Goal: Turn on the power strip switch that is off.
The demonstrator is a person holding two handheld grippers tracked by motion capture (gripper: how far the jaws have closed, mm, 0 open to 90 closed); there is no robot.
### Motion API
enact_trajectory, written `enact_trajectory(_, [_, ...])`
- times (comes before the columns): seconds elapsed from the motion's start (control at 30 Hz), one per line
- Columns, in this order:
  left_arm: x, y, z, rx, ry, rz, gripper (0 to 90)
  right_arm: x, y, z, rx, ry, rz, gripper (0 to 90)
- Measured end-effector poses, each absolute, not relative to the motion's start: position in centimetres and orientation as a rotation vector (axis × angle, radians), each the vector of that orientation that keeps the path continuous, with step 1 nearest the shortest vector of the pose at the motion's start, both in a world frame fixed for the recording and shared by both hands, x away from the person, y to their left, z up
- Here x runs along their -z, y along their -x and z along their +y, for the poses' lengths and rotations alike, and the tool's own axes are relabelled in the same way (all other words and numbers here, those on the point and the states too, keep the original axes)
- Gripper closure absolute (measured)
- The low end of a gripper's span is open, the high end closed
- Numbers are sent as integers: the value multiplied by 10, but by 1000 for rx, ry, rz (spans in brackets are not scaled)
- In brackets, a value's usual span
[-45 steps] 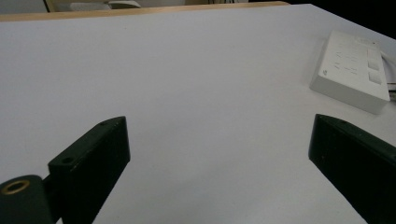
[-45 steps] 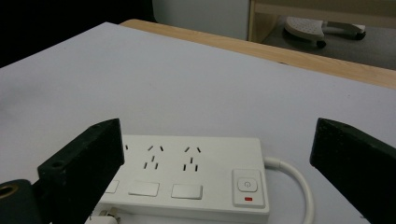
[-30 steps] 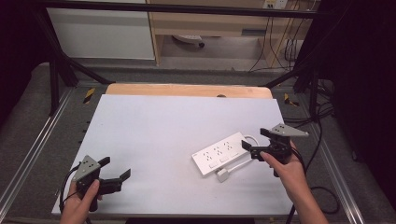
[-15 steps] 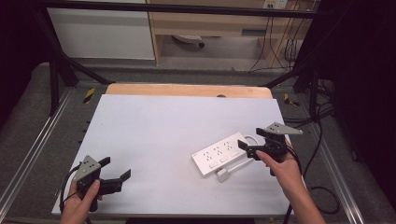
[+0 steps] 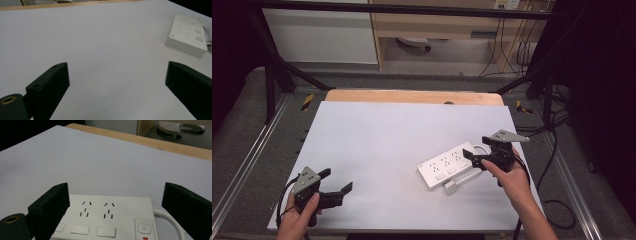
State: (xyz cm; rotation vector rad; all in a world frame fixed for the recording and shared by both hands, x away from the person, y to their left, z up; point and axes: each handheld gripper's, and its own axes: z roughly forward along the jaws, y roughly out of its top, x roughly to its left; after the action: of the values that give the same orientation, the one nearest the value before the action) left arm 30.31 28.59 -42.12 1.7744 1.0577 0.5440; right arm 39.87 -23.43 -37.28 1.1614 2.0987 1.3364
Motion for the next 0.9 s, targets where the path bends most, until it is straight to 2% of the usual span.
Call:
enact_trajectory(0.43, [421,-303,286,-543,-1784,1055,55,377,-403,-227,-1284,-1133,2148,229])
enact_trajectory(0.9, [420,-303,287,-554,-1776,1059,55,385,-403,-233,-1269,-1148,2138,457])
